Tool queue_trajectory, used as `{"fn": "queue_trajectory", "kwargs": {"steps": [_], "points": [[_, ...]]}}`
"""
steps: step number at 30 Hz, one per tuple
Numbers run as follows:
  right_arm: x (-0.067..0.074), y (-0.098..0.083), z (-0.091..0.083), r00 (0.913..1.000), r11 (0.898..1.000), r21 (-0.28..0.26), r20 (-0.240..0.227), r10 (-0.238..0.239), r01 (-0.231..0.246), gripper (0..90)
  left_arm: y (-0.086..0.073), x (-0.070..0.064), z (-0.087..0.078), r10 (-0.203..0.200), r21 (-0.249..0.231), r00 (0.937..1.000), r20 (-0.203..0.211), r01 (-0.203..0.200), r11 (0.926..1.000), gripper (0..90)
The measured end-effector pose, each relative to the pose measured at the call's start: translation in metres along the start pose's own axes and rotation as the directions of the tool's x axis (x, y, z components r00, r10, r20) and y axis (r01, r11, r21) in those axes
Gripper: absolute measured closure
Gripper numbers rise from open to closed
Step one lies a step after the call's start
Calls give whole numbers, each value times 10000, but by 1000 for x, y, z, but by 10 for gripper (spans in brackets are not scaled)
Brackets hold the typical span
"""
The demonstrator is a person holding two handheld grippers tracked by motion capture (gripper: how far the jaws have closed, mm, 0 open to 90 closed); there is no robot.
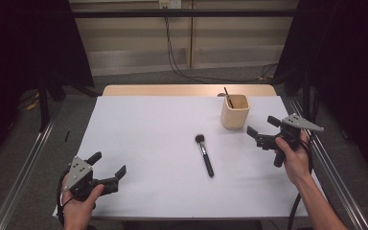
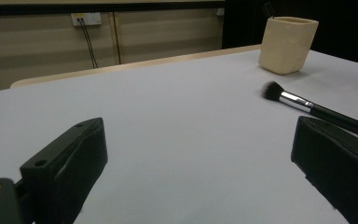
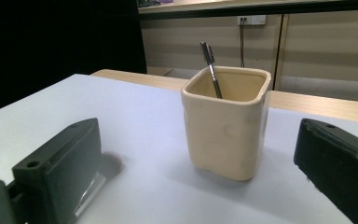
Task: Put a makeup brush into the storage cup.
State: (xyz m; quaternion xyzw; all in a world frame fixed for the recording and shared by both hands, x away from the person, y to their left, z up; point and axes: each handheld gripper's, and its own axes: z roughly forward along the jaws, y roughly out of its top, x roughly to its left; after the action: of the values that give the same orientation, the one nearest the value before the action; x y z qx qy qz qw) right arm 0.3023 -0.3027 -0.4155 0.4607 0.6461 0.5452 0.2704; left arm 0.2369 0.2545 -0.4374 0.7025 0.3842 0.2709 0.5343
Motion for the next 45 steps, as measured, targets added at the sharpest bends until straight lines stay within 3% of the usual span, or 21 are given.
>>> {"fn": "queue_trajectory", "kwargs": {"steps": [10, 18, 23, 37, 45], "points": [[5, -14, -18, 10000, 10000, 62, -21, 3, -3, 8, -1, 1, -2, -4, -16, 10000, 19, 5, 10000, 35], [15, -20, -28, 9993, 9990, 301, -150, -332, 336, 8, -1, 2, -3, -31, -26, 10000, 27, 31, 10000, 34], [18, -27, -40, 9999, 9999, 21, -19, -161, 161, 12, -2, 1, -6, -96, -24, 10000, 16, 96, 10000, 34], [26, -44, -77, 9993, 9995, -106, 216, -291, 293, 8, -3, -3, -12, -156, -74, 9999, -43, 156, 9999, 34], [25, -53, -83, 9997, 9998, -178, 224, -128, 132, 8, -3, -4, -15, -143, -87, 9999, -78, 143, 9999, 34]]}}
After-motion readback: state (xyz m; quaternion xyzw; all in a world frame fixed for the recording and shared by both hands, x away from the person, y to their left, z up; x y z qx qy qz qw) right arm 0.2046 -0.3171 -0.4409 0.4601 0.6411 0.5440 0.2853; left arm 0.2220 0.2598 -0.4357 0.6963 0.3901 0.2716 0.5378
